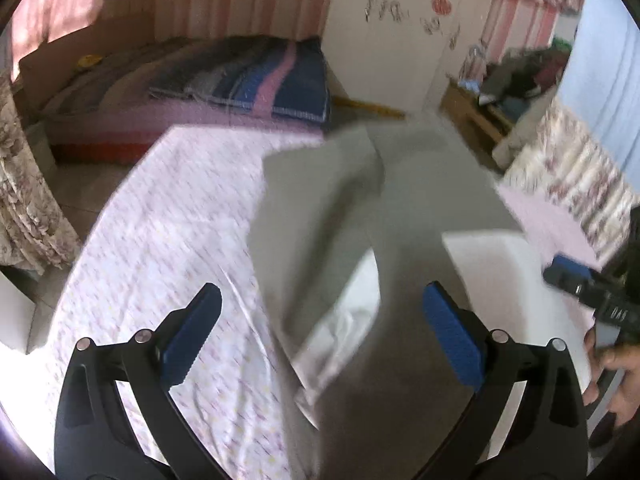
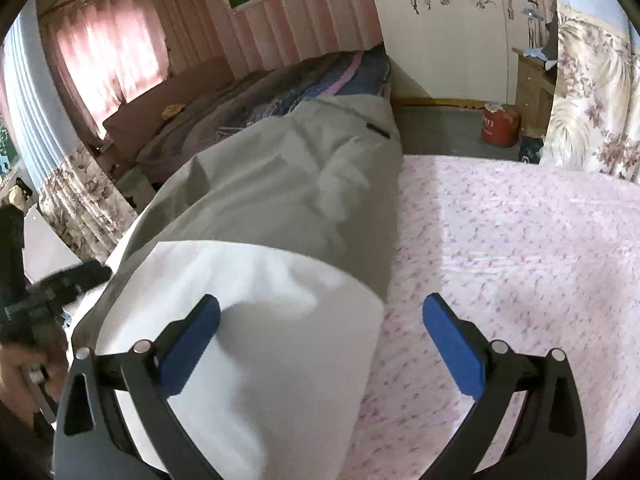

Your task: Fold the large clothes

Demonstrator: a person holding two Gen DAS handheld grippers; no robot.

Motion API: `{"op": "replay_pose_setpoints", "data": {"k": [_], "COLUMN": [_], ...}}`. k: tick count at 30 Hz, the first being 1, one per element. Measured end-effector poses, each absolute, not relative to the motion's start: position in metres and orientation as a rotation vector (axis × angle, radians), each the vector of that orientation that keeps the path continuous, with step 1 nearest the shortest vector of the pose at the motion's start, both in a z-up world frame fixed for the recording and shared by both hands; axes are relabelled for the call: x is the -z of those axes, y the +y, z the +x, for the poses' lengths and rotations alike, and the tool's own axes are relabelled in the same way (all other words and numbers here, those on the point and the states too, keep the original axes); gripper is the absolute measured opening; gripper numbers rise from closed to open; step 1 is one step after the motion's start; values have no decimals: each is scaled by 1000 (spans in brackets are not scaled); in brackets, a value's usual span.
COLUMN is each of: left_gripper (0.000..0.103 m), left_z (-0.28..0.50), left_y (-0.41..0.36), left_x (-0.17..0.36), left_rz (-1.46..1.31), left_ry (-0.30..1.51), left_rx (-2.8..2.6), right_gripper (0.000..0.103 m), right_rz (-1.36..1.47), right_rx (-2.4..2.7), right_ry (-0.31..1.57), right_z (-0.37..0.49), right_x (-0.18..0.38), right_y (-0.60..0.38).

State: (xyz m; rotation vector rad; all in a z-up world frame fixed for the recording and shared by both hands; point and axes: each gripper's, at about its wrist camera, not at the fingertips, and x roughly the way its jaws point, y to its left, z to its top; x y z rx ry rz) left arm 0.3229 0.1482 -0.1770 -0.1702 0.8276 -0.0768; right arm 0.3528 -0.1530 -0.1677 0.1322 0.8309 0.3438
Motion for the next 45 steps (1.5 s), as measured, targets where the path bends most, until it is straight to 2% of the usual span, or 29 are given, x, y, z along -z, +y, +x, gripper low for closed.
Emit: {"op": "replay_pose_setpoints", "data": {"k": [8,13,16,17,19,21,23,25,30,35,41,43,45], "left_gripper": [100,100,100,100,82,71,62,48,28,21,22,24,29], "left_z": [333,333,335,336,336,335,334,332,324,324,340,344,349], "left_y": [147,136,130,129,122,115,110,108,93,38,-99,-137,-173], "left_x": [229,237,236,235,234,231,229,225,202,177,172,176,187], "left_rz": [-389,-347,-330,-332,-341,-329,-298,-293,-284,-245,-222,-203,-183], "left_ry": [914,904,909,908,899,892,885,871,799,751,727,739,766], "left_rx": [155,134,126,126,152,165,179,178,179,250,362,386,397], "right_gripper": [101,101,91,85,75,62,54,48,33,30,31,32,43], "right_rz": [125,169,207,203,194,180,161,151,153,119,21,-13,-25], "right_rx": [-290,-328,-383,-391,-403,-416,-431,-440,-453,-422,-272,-215,-181], "right_ry": [894,958,988,985,978,953,915,883,800,727,685,703,735], "right_z": [360,372,379,379,378,375,370,367,359,348,332,328,328], "right_x": [190,206,214,214,213,210,208,206,190,156,130,132,142], "right_y": [-150,-149,-147,-146,-143,-142,-141,-141,-151,-198,-309,-351,-384]}}
